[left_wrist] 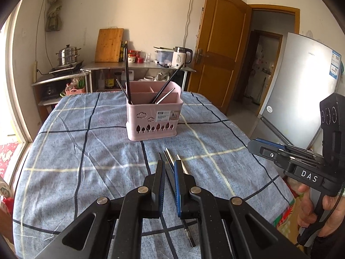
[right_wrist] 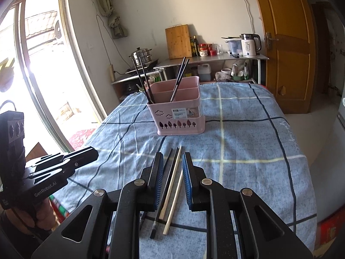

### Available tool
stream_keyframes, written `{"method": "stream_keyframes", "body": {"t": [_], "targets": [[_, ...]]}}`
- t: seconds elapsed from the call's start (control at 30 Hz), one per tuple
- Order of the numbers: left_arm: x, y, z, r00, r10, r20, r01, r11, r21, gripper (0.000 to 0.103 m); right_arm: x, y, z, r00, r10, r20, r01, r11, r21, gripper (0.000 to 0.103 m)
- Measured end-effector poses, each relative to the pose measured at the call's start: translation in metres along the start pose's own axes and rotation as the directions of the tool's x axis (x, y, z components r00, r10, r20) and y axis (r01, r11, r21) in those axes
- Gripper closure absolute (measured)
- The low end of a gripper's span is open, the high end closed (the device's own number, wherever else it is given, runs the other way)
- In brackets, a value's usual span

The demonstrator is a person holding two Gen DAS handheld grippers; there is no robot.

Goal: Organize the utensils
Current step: 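Withdraw both tools from the basket back toward the remaining chopsticks, then lower both tools toward the remaining black and wooden chopsticks on the cloth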

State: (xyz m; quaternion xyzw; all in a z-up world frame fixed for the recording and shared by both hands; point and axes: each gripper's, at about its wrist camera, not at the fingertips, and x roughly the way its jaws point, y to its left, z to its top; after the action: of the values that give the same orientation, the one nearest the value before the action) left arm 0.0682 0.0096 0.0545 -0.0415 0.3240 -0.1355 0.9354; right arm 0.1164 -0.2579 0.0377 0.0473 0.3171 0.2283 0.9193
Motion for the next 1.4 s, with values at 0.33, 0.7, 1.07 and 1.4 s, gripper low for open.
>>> {"method": "stream_keyframes", "body": {"t": [0.33,0.7,1.07,1.4], "targets": [[0.033,0.008,-0.008,0.997,-0.023,-0.076,0.02,0.999,-0.034,0.096,0.018,-0.001,-0.007,0.999,0.008,-0.04,-0.008,1.0,0.002,0.084],[0.085,0.013,-0.012,0.986,-0.031,-0.163,0.024,0.999,-0.041,0.095,0.048,-0.008,-0.013,0.995,0.002,-0.104,-0.001,1.0,0.015,0.084],[0.15,0.023,0.001,0.966,-0.039,-0.254,0.02,0.997,-0.077,0.09,0.093,-0.017,-0.012,0.985,0.006,-0.173,0.002,0.999,0.043,0.084],[0.195,0.027,0.003,0.949,-0.028,-0.314,0.002,0.997,-0.082,0.09,0.109,-0.03,-0.012,0.979,-0.001,-0.204,0.015,0.998,0.066,0.084]]}}
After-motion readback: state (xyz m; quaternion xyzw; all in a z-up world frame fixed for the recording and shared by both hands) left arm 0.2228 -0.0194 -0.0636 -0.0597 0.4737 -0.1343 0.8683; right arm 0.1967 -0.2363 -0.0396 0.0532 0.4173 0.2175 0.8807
